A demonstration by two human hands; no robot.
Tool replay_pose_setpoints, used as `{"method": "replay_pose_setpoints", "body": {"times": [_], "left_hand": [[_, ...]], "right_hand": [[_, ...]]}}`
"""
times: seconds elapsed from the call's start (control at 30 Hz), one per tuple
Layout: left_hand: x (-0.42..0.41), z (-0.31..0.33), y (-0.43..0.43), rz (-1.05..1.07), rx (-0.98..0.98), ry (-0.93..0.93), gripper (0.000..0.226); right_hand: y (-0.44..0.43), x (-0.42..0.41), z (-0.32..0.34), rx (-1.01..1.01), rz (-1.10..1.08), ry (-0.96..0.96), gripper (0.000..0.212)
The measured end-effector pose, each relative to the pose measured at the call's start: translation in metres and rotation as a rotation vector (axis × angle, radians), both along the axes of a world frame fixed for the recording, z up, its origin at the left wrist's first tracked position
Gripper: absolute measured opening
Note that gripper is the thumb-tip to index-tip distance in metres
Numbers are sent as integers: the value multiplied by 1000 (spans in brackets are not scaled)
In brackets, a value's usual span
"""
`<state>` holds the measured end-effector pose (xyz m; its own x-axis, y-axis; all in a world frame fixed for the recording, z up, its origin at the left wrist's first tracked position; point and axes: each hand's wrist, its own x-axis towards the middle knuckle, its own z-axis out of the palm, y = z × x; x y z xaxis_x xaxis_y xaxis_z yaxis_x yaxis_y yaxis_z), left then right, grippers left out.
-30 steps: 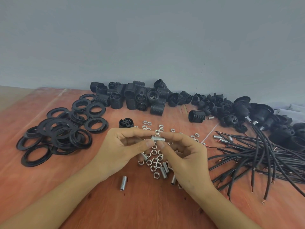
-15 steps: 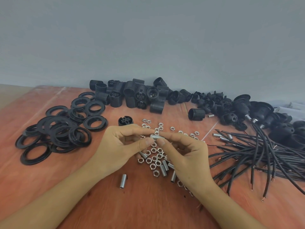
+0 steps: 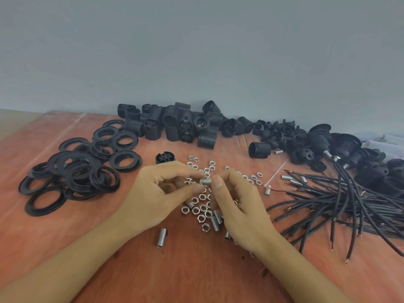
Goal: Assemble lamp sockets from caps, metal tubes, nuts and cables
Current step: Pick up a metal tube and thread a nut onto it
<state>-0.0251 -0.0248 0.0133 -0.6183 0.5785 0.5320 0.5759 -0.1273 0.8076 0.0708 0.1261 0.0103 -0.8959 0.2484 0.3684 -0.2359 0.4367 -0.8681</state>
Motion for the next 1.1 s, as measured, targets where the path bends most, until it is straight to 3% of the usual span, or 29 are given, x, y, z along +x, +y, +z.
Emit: {"method": "replay_pose_setpoints", "body": {"times": [0.17, 0.3, 0.43, 0.57, 0.7, 0.83, 0.93, 1.1], "left_hand": [[-1, -3, 0, -29, 10, -13, 21], [-4, -3, 0, -25, 18, -8, 19], [-3, -4, 0, -29, 0, -27, 19], [-6, -2, 0, -26, -7, -18, 16], [-6, -3, 0, -11, -19, -15, 17], [-9, -2, -2, -27, -20, -15, 17], [-8, -4, -2, -45, -36, -14, 16], [-6, -3, -1, -45, -39, 16, 14]], "right_hand": [[-2, -5, 3, -47, -44, 19, 62], [2, -6, 9, -188, 18, -1, 33], [0, -5, 8, -205, -15, -50, 54], [0, -3, 10, -230, 72, -59, 37], [0, -3, 7, -183, 17, -51, 53], [1, -3, 9, -200, 34, -18, 21], [3, -4, 7, -180, 7, 19, 32], [4, 0, 8, -159, 49, -23, 22]]}}
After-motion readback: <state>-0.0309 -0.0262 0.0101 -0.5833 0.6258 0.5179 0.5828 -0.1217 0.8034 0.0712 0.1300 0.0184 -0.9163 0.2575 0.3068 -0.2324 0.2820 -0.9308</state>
